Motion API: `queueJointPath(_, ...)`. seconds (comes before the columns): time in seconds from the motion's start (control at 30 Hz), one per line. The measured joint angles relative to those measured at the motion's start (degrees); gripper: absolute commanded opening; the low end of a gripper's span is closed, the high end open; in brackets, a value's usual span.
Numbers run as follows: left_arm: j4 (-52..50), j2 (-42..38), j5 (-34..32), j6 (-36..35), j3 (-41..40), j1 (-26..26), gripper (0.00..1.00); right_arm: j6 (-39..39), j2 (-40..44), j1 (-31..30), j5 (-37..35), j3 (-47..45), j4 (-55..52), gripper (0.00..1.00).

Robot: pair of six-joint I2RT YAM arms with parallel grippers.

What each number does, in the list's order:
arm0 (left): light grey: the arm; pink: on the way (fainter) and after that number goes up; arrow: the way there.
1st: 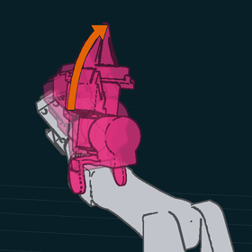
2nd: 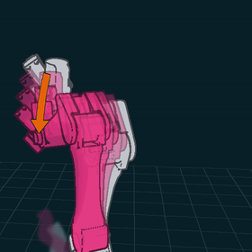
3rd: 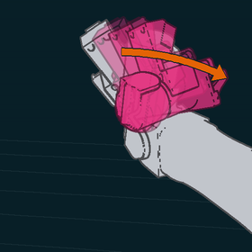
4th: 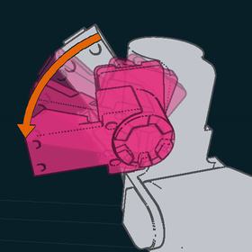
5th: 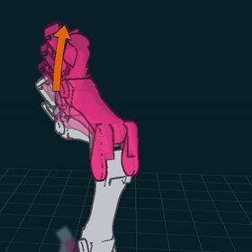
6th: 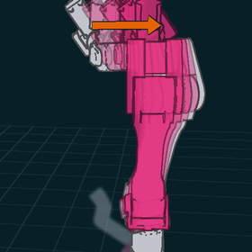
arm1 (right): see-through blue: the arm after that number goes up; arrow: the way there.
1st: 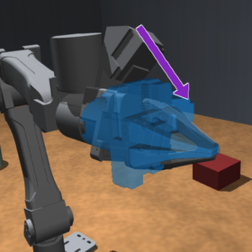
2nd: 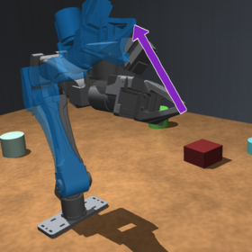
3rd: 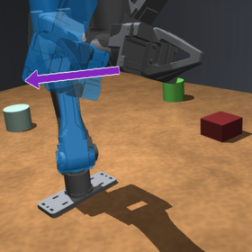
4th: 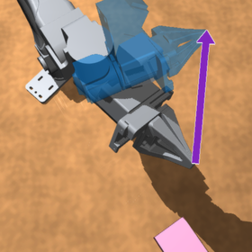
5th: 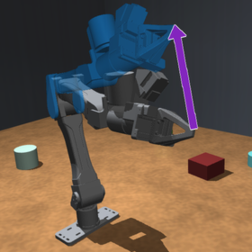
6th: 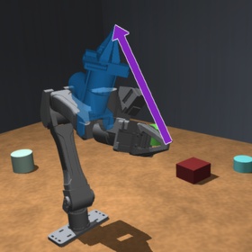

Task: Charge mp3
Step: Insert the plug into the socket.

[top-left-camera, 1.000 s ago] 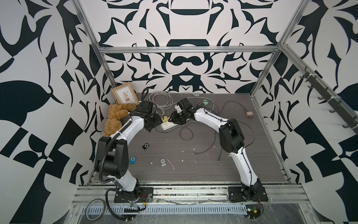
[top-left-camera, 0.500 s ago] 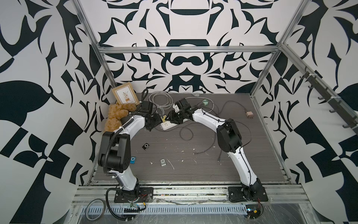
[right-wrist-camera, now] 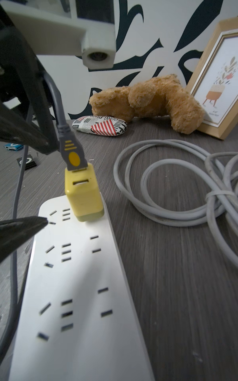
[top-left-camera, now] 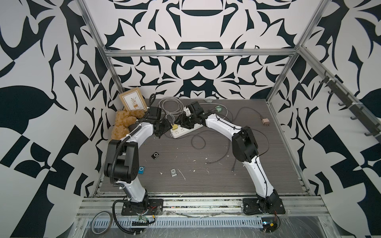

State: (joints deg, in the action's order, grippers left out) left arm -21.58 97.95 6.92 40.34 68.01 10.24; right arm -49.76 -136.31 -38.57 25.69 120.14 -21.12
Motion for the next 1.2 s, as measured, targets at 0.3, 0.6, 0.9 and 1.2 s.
queueJointPath(0.3,1.29,0.0,0.85,0.96,-0.52,0.0,0.62,-0.09,-3.39,0.02,-0.24,3.74,-1.33,0.54)
queueJointPath(0.6,2.08,0.0,1.05,1.51,-1.07,0.0,0.61,0.17,-5.2,0.04,-0.63,3.74,-2.38,0.47)
queueJointPath(0.9,2.14,-0.02,1.05,1.6,-1.09,0.0,0.59,0.68,-5.16,-0.11,-1.31,4.31,-3.15,0.46)
queueJointPath(1.2,2.45,-0.07,1.05,1.55,-2.73,0.0,0.57,2.12,-6.1,-0.9,-3.54,7.41,-6.82,0.45)
